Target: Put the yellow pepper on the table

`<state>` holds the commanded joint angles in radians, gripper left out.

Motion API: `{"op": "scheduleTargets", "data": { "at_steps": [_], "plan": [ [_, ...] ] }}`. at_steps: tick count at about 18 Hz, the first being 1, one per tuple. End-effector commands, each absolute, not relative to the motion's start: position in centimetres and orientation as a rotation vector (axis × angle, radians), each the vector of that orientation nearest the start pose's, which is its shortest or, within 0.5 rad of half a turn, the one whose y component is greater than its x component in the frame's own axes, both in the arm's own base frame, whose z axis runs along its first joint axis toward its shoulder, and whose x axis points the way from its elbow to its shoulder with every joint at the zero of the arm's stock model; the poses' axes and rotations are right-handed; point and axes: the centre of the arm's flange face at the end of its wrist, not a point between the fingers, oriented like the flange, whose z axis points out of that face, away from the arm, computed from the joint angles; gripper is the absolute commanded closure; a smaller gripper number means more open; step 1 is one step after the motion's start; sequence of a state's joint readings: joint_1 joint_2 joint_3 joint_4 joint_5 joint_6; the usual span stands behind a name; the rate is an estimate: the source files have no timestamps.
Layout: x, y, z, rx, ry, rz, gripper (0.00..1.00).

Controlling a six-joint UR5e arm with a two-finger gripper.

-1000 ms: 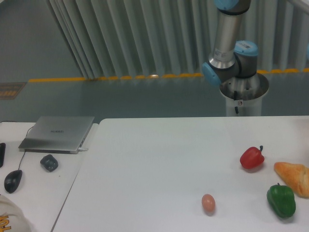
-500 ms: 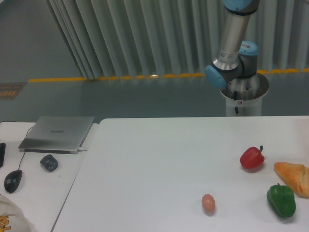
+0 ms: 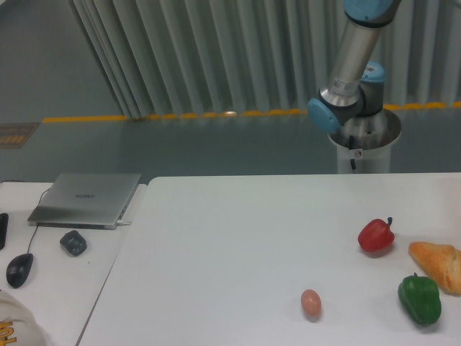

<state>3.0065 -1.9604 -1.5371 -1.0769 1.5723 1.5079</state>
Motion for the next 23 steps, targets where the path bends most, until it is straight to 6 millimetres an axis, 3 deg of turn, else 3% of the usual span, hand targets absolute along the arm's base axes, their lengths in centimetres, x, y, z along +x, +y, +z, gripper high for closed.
{"op": "scheduleTargets", "data": {
  "at_steps": [23],
  "plan": [
    [-64.3,21.2,28.8,-3.112,0.072,0.218,0.00]
  ]
}}
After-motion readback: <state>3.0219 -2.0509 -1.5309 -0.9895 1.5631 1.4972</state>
